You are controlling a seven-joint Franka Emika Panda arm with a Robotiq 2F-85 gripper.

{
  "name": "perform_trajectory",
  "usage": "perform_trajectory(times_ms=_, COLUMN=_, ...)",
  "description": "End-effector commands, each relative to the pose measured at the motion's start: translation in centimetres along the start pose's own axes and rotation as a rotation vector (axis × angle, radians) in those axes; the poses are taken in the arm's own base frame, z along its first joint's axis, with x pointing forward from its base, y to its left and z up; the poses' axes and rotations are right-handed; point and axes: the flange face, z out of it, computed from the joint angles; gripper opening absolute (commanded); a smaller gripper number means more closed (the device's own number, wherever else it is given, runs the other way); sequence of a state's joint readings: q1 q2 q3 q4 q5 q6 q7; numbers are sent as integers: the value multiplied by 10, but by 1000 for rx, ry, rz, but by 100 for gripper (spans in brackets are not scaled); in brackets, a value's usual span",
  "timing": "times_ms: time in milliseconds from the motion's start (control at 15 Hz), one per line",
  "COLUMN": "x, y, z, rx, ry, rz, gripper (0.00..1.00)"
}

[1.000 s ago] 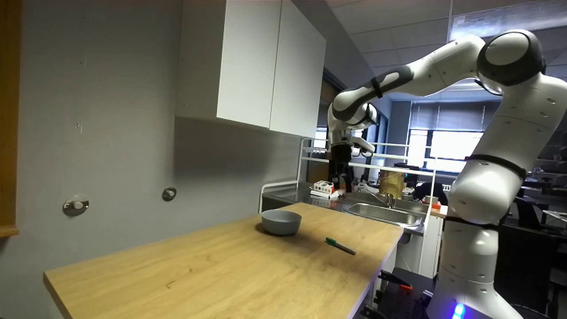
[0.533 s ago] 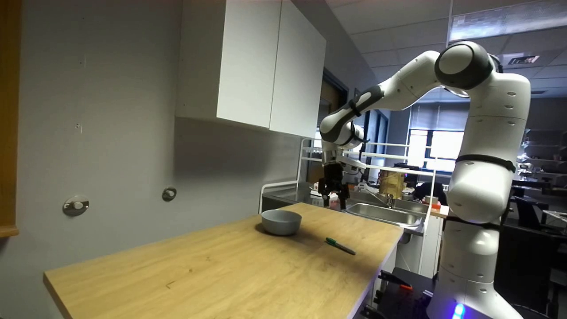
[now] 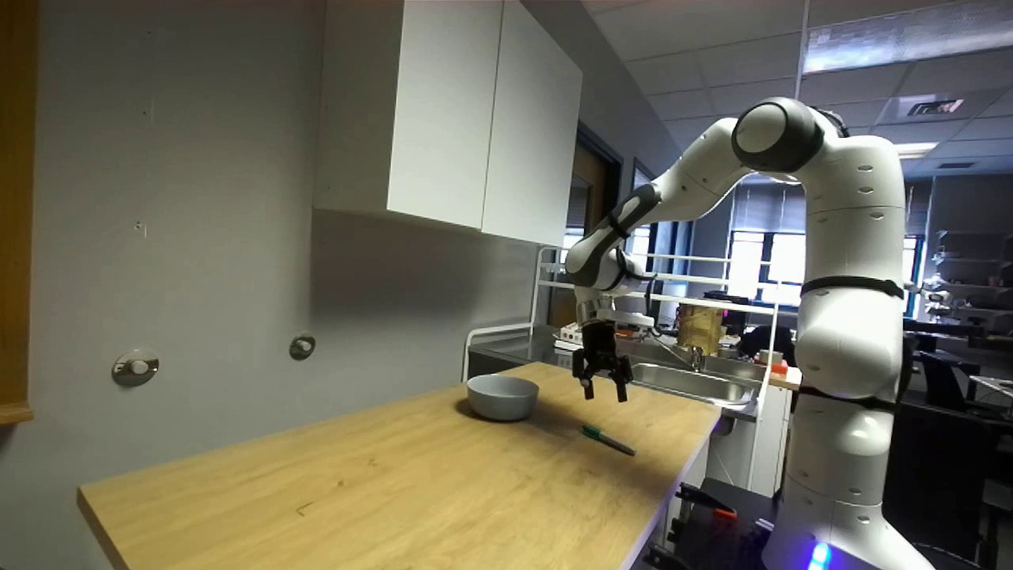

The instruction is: Pick the marker and put it in the bowl

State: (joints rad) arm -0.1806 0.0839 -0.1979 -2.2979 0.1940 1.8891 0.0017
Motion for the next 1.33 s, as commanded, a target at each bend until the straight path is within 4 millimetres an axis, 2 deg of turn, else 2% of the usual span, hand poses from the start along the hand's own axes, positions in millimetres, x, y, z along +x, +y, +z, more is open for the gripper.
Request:
perform_trajectory(times_ms=0, x=17, y=5, z=9, rx=15, ry=-82, rz=4, gripper=100)
perform_trajectory(times_ms=467, x=41, y=15, z=56, rx=-12, ry=-188, rz=0, gripper=100)
perform_trajectory(times_ms=733, x=53, y=15, z=74, rx=-37, ry=-224, rz=1, gripper=100)
perform_trajectory(times_ms=800, x=56, y=15, z=76, rx=-51, ry=-217, rz=12, gripper=85)
perform_trajectory(times_ms=867, x=59, y=14, z=77, rx=-59, ry=-220, rz=11, gripper=75)
perform_trajectory(times_ms=1133, x=61, y=12, z=73, rx=-69, ry=-223, rz=9, gripper=42)
perform_trajectory(times_ms=1267, x=61, y=11, z=66, rx=-68, ry=-216, rz=7, gripper=30)
